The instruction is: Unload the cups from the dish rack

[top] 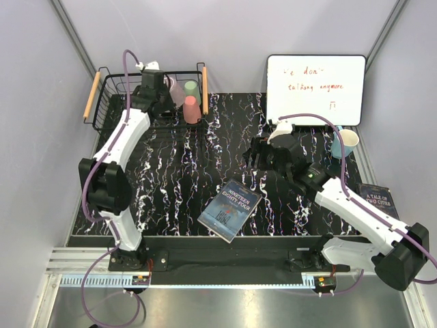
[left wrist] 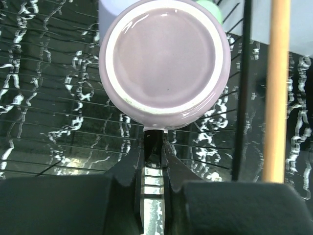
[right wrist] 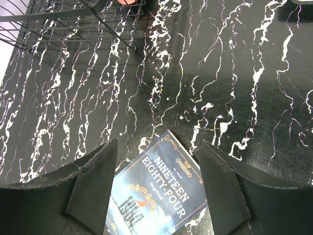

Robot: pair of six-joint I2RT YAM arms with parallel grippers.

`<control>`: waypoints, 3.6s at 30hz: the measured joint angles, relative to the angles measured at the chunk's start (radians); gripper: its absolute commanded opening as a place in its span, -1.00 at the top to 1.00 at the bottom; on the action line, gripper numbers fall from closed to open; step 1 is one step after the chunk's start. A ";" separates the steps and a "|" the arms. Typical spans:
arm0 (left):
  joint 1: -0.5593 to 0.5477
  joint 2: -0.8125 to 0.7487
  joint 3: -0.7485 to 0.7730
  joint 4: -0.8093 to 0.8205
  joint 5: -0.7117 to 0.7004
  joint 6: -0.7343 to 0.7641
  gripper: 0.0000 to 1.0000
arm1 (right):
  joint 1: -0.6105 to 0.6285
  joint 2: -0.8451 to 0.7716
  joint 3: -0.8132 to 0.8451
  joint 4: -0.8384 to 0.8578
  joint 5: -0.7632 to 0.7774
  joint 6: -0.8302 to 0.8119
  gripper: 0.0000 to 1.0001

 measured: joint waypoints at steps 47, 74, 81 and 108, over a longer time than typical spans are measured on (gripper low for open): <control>-0.090 -0.776 -1.060 1.315 0.905 -0.833 1.00 | -0.166 -0.016 -0.071 0.831 -0.601 0.406 -0.55; -0.275 -0.705 -1.120 1.282 0.798 -0.776 1.00 | -0.164 0.128 -0.068 0.959 -0.765 0.535 0.72; -0.290 -0.692 -1.128 1.262 0.769 -0.738 0.72 | -0.154 0.133 -0.073 0.968 -0.785 0.586 1.00; -0.264 -0.624 -0.933 0.611 0.507 -0.549 -0.97 | -0.269 0.072 0.288 -0.235 0.063 0.117 1.00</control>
